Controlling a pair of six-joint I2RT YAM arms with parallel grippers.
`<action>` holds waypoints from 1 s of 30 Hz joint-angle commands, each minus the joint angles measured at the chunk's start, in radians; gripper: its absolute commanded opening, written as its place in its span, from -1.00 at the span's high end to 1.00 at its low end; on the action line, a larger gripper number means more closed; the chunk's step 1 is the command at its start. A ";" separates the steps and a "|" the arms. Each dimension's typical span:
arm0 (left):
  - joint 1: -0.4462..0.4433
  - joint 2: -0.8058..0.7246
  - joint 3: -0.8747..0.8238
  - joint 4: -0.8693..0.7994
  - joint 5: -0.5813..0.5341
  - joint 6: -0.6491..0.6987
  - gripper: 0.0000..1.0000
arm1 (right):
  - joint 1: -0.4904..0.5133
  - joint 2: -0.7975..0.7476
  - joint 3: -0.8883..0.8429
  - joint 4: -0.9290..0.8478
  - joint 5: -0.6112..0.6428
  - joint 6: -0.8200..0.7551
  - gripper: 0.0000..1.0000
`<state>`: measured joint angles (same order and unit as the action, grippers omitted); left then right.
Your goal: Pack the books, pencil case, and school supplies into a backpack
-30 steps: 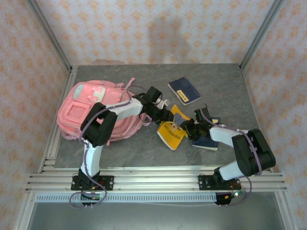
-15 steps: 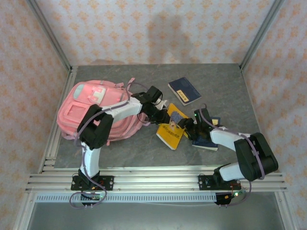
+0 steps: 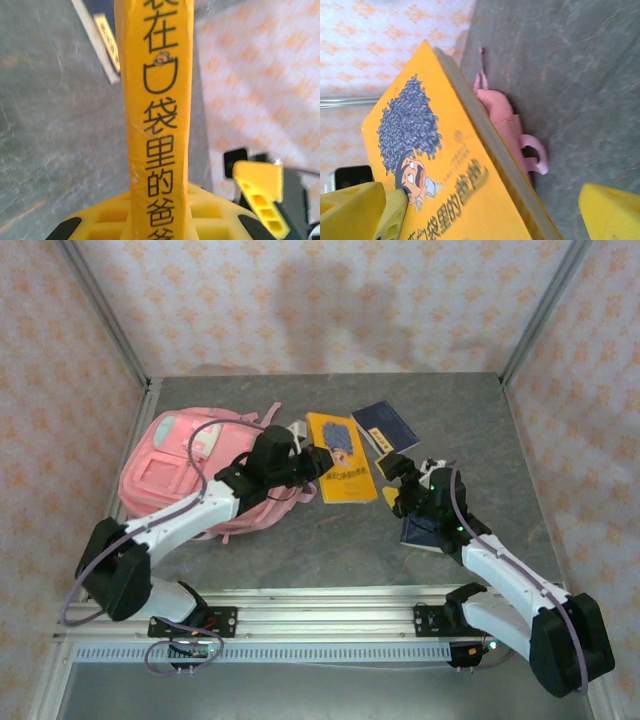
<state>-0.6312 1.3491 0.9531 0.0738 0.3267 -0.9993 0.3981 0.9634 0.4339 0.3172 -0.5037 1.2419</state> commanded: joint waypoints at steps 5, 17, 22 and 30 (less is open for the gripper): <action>-0.044 -0.146 -0.063 0.261 -0.340 -0.148 1.00 | 0.198 0.019 0.030 0.278 0.168 0.245 -0.99; -0.100 -0.167 -0.081 0.257 -0.384 -0.207 1.00 | 0.314 0.291 0.088 0.804 0.349 0.199 -0.71; -0.108 -0.184 -0.113 0.238 -0.427 -0.211 1.00 | 0.323 0.273 0.057 0.745 0.446 0.145 -0.01; -0.111 -0.170 -0.127 0.228 -0.430 -0.206 1.00 | 0.331 0.280 0.076 0.718 0.428 0.142 0.20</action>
<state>-0.7345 1.1973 0.8371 0.2722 -0.0555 -1.2148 0.7223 1.2549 0.4946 0.9806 -0.0990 1.4090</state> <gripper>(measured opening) 0.150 0.404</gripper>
